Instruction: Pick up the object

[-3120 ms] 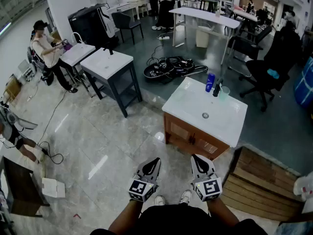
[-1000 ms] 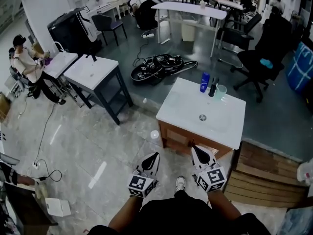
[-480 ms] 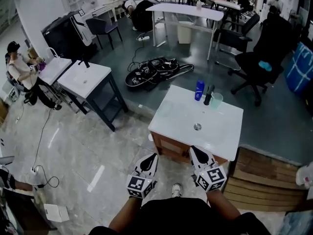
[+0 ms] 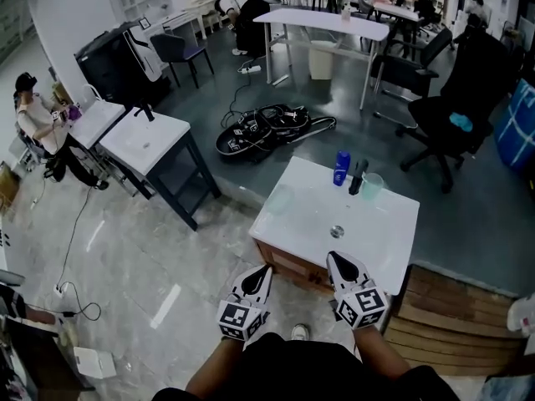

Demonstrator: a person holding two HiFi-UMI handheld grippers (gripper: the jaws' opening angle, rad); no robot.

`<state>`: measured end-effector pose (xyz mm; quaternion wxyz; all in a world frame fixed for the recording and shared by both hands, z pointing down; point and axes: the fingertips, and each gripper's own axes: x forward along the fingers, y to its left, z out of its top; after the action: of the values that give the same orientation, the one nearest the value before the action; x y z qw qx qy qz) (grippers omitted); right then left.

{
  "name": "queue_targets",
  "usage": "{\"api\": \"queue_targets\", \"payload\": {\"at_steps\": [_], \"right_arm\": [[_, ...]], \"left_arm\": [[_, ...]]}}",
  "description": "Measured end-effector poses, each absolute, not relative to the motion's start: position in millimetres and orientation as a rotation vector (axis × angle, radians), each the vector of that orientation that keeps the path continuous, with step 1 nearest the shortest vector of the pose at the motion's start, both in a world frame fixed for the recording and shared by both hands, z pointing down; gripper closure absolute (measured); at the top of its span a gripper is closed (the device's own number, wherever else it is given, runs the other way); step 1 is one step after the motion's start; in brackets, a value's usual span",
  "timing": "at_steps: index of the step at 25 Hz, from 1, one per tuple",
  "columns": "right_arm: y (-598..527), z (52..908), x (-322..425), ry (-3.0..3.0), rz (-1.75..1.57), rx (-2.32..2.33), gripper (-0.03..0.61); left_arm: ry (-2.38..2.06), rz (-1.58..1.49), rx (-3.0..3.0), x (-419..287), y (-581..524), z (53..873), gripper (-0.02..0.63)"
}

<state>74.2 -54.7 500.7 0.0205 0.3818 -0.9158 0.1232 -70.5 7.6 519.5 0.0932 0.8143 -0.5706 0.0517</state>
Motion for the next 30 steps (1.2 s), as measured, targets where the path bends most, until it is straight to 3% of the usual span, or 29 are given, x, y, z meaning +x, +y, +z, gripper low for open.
{"api": "queue_targets", "payload": {"at_steps": [14,30], "right_arm": [[-97.0,514.9,60.1,-2.819,0.379,1.190,0.560],[-191.2,515.8,0.3,-2.713,0.358,1.281,0.560]], "left_arm": [[-1.648,0.186,2.425,-75.8,-32.0,532.7,0.600],[-1.427,0.210,2.546,-120.1,-155.2,533.7,0.600]]}}
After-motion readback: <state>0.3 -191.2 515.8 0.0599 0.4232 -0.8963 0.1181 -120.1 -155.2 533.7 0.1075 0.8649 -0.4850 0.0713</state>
